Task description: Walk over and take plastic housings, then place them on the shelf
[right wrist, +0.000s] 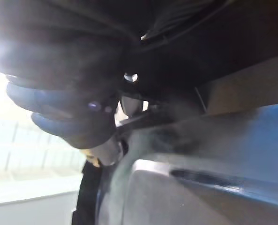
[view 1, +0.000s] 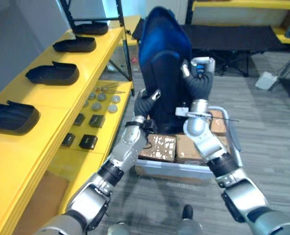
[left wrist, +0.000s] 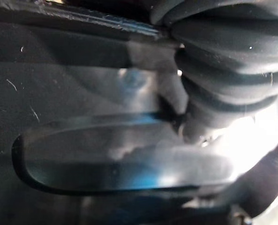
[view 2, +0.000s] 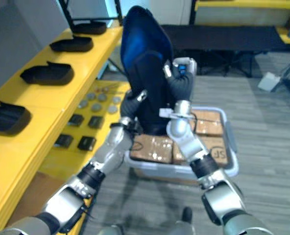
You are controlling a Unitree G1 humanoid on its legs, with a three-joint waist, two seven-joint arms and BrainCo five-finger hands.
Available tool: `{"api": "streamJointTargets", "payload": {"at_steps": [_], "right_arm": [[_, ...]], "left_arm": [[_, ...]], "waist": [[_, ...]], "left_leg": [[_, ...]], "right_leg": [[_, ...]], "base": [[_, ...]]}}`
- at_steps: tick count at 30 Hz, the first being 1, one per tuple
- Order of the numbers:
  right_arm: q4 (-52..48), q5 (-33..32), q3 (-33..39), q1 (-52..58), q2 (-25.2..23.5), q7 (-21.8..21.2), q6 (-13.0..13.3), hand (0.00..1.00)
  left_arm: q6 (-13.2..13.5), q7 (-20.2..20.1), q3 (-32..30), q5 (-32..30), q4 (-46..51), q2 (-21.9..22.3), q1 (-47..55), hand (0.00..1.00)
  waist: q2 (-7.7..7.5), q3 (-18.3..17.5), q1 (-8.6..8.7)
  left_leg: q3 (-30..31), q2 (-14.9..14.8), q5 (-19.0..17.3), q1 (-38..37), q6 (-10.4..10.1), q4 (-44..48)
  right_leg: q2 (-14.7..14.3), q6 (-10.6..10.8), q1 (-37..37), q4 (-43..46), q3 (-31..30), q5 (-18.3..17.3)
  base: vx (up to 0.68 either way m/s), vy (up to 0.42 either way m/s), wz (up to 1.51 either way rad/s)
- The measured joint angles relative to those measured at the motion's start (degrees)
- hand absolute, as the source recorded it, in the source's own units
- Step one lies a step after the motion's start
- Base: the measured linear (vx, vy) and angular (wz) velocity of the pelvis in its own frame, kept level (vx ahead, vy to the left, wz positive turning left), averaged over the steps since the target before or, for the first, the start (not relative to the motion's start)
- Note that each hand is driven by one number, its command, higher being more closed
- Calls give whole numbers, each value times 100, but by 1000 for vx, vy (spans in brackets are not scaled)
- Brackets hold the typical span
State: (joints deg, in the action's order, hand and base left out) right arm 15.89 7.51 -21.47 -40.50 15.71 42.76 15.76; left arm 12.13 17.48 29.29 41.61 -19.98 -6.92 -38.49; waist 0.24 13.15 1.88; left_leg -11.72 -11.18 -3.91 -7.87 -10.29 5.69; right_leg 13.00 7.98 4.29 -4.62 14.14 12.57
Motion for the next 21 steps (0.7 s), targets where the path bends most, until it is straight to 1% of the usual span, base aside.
{"api": "streamJointTargets", "payload": {"at_steps": [2,4,7,9,15,16,21], "right_arm": [[0,-10,0,44,-31,17,-51,0],[2,-70,5,95,-54,137,-89,0],[-4,-279,9,192,-86,213,-89,0],[-16,-356,28,241,-145,221,-88,0],[-87,-396,90,444,-298,221,-81,0],[-85,-400,131,508,-351,234,-74,0],[-114,-404,230,658,-404,233,-76,0]], "left_arm": [[-30,72,5,-140,15,0,36,100],[-171,247,5,-436,134,-6,54,100],[-320,328,5,-718,239,-60,72,100],[-443,343,-4,-871,414,-176,111,100],[-576,343,-67,-960,569,-190,253,100],[-679,343,-119,-1180,665,-194,294,100],[-765,344,-197,-1674,806,-221,332,100]], "waist": [[-59,-90,2],[-121,-161,-11],[-179,-244,-20],[-196,-254,-15],[-258,-294,-21],[-310,-327,-24],[-390,-379,-36]], "left_leg": [[-1,2,19,-20,-6,-31],[0,3,29,-22,-14,-37],[-4,6,60,-50,-26,-97],[-8,9,79,-82,-23,-141],[-6,15,79,-125,-23,-165],[-7,17,78,-125,-23,-166],[-7,18,78,-140,-23,-169]], "right_leg": [[-2,-3,4,-1,2,-2],[0,-3,5,-1,3,-2],[-1,-2,3,-2,7,-1],[-2,-1,7,-2,4,0],[-1,-2,48,-5,12,-1],[0,-2,47,-6,12,-1],[0,-31,49,-38,11,-23]], "base": [[0,0,0],[0,0,0],[0,32,0],[3,16,-1],[-1,34,0],[-8,36,0],[-11,29,-1]]}}
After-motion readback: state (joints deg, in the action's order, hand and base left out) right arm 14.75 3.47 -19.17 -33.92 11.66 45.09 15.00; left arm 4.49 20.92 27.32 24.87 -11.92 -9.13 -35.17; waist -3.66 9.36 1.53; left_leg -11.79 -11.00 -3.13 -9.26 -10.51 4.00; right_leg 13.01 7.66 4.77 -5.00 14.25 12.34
